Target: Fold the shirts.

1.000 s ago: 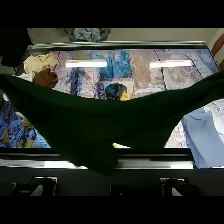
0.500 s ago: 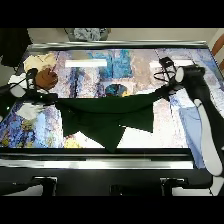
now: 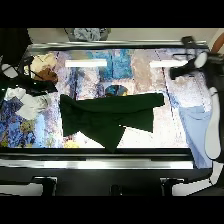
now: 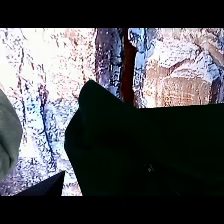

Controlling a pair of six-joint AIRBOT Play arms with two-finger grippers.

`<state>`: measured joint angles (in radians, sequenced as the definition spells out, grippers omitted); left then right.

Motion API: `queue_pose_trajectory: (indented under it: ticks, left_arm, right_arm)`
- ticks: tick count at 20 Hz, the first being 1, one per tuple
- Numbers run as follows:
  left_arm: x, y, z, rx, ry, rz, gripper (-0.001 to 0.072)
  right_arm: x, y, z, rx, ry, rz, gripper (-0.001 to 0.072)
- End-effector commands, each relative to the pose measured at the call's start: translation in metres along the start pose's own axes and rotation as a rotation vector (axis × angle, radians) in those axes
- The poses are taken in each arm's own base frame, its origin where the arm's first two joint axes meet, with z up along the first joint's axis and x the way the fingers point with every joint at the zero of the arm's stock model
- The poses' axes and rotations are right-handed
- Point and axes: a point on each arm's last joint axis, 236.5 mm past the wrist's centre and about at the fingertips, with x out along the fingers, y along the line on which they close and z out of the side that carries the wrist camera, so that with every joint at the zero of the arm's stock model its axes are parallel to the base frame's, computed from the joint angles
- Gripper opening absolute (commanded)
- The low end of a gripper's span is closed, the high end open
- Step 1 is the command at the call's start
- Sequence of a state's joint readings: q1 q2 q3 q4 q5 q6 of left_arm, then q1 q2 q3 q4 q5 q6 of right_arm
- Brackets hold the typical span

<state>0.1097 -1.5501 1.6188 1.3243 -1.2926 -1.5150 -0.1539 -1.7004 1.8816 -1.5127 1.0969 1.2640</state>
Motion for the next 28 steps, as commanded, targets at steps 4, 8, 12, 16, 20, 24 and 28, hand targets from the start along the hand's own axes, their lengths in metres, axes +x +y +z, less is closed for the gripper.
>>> queue_pose_trajectory:
  ticks: [4,8,12,16,20,24,28]
  left_arm:
    - [0.005,-0.036,-0.128,-0.047,0.243,-0.116,0.0717]
    - [0.050,-0.091,-0.215,-0.170,0.325,-0.290,0.0717]
    - [0.085,-0.124,-0.249,-0.147,0.319,-0.300,0.0717]
    - [0.098,-0.131,-0.237,-0.174,0.254,-0.293,0.0717]
    - [0.109,-0.136,-0.241,-0.185,0.264,-0.292,0.0716]
    - [0.118,-0.147,-0.223,-0.218,0.173,-0.298,0.0422]
    - [0.118,-0.146,-0.206,-0.261,0.110,-0.295,0.0025]
  right_arm:
    - [-0.044,-0.063,-0.142,0.069,0.451,0.186,0.0657]
    - [-0.030,-0.032,-0.178,0.104,0.539,0.322,0.0676]
    - [-0.010,-0.014,-0.175,0.089,0.508,0.349,0.0692]
    - [-0.003,-0.012,-0.166,0.063,0.468,0.344,0.0693]
    - [0.004,-0.005,-0.176,0.065,0.503,0.381,0.0693]
    - [0.008,0.004,-0.173,0.070,0.488,0.428,0.0693]
    - [0.025,0.016,-0.160,0.092,0.415,0.485,0.0698]
